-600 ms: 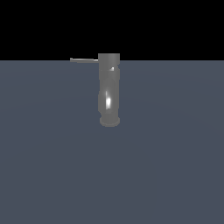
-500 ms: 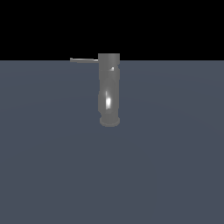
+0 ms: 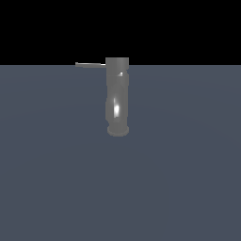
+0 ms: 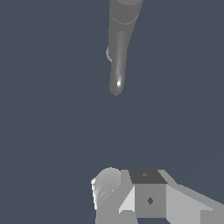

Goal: Turn on the faucet by rotating a designated handle.

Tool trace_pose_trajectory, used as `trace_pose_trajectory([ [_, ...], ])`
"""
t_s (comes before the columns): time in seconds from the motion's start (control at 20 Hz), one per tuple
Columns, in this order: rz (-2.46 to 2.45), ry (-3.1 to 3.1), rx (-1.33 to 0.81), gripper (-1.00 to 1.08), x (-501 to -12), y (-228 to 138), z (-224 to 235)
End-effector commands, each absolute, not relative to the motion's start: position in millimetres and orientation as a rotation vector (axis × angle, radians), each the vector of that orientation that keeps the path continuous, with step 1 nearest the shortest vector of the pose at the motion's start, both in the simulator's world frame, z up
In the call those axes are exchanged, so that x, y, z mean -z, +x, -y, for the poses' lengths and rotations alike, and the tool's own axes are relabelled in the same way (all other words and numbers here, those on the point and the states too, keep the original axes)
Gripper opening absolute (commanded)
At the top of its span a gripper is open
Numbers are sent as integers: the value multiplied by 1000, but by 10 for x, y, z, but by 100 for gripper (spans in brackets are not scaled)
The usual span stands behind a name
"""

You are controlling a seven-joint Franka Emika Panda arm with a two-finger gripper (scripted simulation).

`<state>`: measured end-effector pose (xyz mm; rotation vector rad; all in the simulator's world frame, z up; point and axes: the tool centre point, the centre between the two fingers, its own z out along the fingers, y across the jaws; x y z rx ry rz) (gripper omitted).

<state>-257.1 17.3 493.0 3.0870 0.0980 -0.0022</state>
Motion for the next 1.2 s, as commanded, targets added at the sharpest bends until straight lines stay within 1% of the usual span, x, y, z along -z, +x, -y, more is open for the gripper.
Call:
trace_pose_trajectory([
  [0.0, -100, 3085, 2, -100, -4934, -2572, -176],
  [0.3, -66, 3093, 2, -100, -4938, -2515, -187],
  [0.6, 25, 3110, 1, -100, -4948, -2360, -217],
  [0.85, 151, 3127, 4, -100, -4950, -2149, -259],
  [1.15, 361, 3139, 13, -100, -4924, -1802, -329],
])
